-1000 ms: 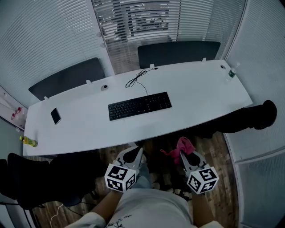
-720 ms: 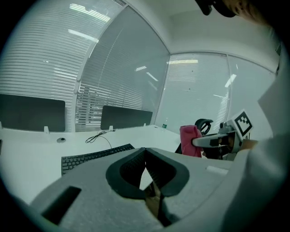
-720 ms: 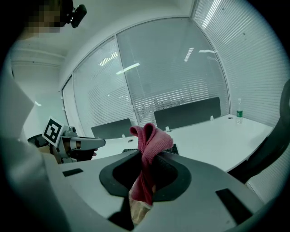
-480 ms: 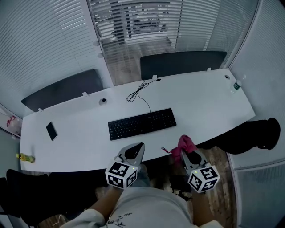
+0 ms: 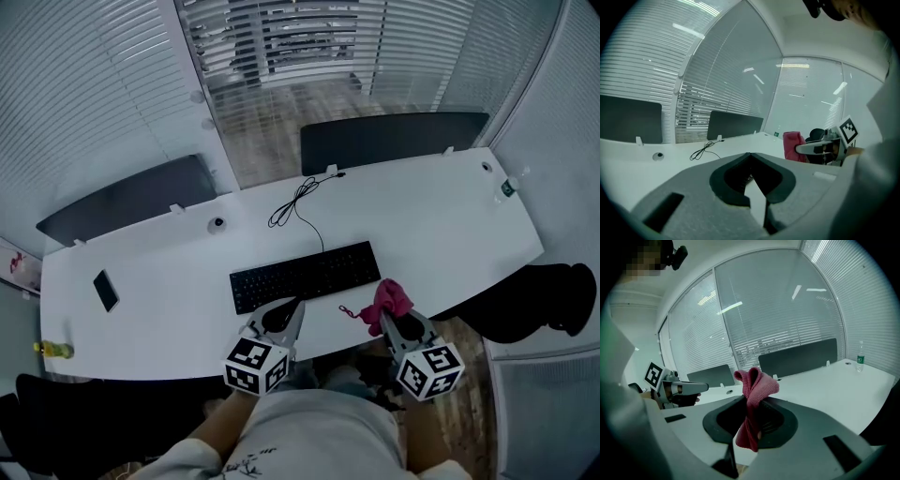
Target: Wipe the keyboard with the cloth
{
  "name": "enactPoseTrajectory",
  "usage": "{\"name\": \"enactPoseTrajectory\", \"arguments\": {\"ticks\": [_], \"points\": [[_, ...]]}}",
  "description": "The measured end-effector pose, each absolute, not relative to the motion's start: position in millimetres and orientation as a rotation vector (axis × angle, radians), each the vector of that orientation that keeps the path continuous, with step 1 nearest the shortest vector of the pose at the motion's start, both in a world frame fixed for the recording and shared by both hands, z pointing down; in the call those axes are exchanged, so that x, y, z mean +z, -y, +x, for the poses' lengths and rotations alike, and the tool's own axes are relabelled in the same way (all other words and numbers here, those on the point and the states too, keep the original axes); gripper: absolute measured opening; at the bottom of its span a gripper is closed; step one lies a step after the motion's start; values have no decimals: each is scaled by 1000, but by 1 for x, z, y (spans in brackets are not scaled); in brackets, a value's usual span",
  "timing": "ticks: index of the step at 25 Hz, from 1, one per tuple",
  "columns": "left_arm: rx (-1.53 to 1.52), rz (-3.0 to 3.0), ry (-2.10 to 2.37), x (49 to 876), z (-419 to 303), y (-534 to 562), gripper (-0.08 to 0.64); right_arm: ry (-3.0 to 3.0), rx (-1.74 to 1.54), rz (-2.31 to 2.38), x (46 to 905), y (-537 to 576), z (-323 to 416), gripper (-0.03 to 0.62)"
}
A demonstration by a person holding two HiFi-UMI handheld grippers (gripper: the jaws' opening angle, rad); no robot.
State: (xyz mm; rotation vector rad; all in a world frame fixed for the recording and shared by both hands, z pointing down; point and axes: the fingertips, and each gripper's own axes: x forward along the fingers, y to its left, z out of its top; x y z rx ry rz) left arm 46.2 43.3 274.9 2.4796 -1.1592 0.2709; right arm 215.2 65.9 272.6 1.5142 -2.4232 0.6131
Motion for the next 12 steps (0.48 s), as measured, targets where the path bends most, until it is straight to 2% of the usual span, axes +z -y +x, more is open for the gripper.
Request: {"name": "enactPoseTrajectory", "arguments": {"ticks": [12], "points": [[285,2385,1255,289,60,-4,11,2474,720,1424,278,0,242,63]]}}
